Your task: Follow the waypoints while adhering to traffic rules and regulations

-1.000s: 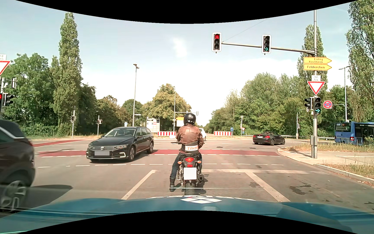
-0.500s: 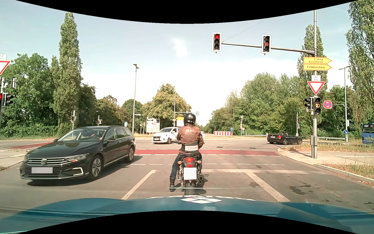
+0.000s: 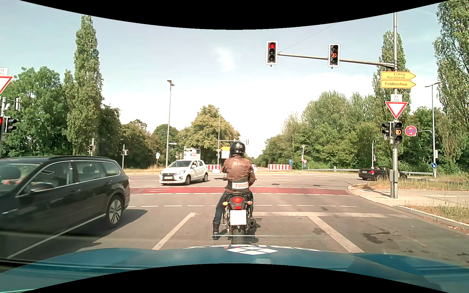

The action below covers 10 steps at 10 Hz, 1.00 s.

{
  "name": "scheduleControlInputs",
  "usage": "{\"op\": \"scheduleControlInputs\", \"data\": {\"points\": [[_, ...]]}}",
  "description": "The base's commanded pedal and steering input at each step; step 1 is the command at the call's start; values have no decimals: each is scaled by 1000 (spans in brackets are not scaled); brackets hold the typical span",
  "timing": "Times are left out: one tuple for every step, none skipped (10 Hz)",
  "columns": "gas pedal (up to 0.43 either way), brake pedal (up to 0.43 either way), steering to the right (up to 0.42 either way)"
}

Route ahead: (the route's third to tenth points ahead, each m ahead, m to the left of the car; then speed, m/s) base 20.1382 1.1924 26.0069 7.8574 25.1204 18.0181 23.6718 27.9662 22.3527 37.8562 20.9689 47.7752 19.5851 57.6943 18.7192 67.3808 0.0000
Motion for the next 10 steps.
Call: {"op": "scheduleControlInputs", "data": {"points": [[0,317,1],[0,311,0],[0,311,0],[0,311,0],[0,311,0],[0,311,0],[0,311,1],[0,311,0],[0,311,1],[0,317,0]]}}
